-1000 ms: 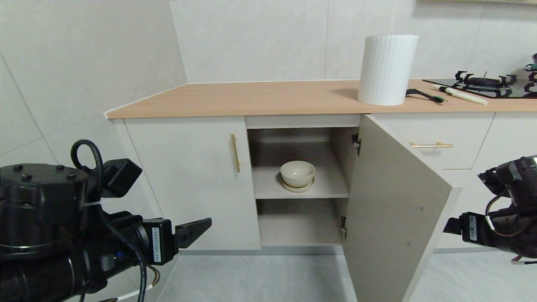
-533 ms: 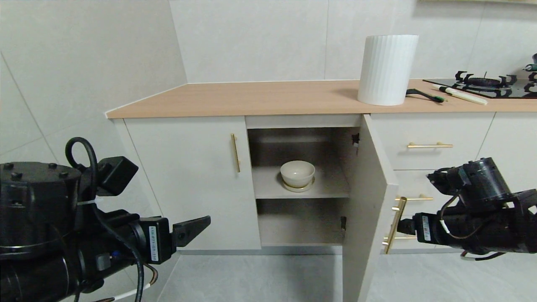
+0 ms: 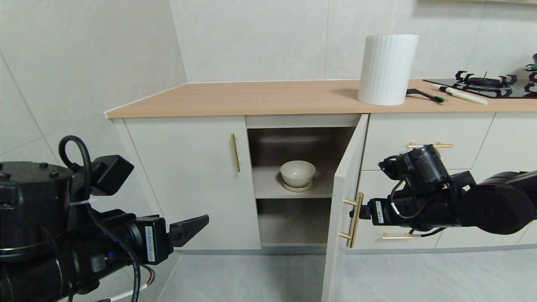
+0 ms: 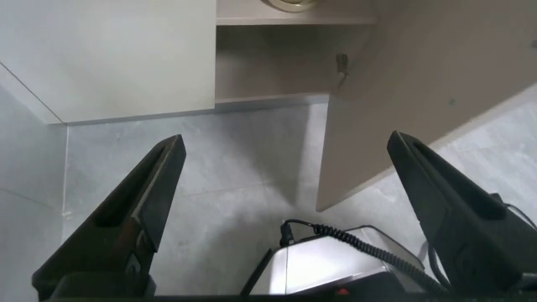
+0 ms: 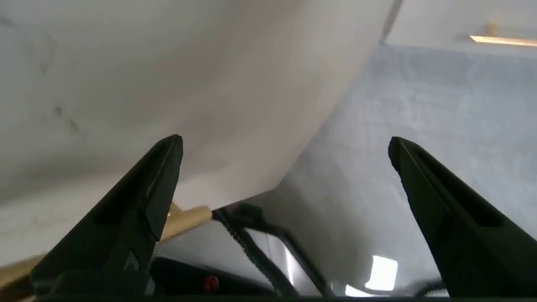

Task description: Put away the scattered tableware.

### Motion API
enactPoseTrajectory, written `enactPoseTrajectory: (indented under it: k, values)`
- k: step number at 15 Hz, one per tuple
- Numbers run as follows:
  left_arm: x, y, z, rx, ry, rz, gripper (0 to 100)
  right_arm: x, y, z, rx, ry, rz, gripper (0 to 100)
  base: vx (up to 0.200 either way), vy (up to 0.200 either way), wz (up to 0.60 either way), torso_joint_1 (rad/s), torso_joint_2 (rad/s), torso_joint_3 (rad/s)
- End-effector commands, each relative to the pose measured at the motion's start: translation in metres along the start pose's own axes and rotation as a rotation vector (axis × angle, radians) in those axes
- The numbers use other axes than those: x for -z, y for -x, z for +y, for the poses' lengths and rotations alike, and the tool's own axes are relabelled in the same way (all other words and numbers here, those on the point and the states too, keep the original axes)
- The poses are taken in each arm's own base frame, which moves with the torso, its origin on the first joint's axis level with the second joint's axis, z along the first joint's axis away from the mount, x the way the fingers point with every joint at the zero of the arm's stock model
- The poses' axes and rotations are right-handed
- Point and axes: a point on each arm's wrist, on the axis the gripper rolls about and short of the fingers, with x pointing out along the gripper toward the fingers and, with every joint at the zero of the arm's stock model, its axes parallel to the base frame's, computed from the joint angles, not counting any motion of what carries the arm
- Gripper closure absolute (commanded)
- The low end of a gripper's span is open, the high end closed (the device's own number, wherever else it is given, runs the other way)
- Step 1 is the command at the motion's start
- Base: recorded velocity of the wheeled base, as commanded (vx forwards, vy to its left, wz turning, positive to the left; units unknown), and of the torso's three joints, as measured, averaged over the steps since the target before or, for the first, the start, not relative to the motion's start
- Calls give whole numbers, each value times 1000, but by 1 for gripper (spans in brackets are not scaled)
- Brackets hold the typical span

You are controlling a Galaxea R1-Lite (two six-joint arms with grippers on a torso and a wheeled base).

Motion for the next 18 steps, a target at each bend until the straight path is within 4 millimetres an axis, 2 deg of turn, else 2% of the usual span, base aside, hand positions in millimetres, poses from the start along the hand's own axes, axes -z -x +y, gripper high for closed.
enactPoseTrajectory:
  k: [1,4,9,15,18]
  values:
    - [0,0,0,0,0,-2,0,-2,-18,3,1,1,21,0,0,0,0,0,0,0]
    - [1,-2,0,-4,-1,8,0,2,-26,3,9,0,41,0,0,0,0,0,0,0]
    - [2,-2,0,-2,-4,17,0,4,-27,6,4,7,46,0,0,0,0,0,0,0]
    - [3,-4,0,-3,-5,23,0,5,-28,9,-4,11,39,0,200,0,0,2,2,3]
    - [3,-4,0,-2,-5,22,0,8,-30,16,-19,8,47,0,0,0,0,0,0,0]
